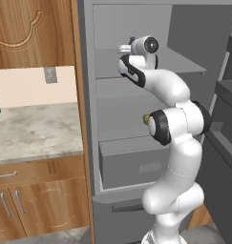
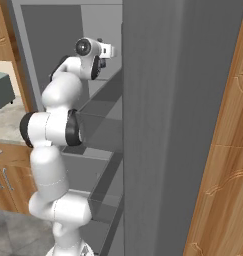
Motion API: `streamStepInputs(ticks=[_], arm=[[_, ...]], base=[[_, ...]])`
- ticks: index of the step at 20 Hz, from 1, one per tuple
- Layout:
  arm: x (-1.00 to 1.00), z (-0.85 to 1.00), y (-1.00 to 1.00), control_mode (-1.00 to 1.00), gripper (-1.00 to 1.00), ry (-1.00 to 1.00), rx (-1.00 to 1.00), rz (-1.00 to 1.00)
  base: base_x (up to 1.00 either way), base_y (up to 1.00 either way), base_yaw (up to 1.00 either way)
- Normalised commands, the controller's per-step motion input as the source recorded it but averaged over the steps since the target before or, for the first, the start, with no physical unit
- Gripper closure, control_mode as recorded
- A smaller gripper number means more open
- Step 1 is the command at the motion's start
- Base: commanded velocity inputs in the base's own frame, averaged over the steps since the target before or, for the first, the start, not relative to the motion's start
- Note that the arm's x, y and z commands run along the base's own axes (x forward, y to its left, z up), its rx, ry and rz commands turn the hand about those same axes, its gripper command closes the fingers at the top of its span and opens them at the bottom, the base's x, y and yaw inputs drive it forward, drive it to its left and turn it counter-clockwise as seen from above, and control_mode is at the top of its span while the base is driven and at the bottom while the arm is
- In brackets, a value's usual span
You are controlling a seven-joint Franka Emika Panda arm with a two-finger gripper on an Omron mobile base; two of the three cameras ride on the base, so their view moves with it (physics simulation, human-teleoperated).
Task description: Move the pear and bottled drink from the second highest shelf to the top shelf to make space. Then, place the pitcher from the counter on the cleared second highest shelf.
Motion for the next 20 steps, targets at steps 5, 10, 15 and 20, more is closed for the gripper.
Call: streamStepInputs(ticks=[5,10,15,20], arm=[[-0.01,0.00,0.00,-1.00,-1.00,0.06,0.00,0.00],[-0.46,0.00,0.00,-1.00,-1.00,0.09,-0.02,0.00],[-0.93,0.00,0.00,-1.00,-1.00,0.06,-0.05,0.00],[-1.00,-0.17,0.00,-1.00,-1.00,0.01,-0.06,0.00]], base=[[0.00,0.00,0.00],[0.00,0.00,0.00],[0.00,0.00,0.00],[0.00,0.00,0.00]])
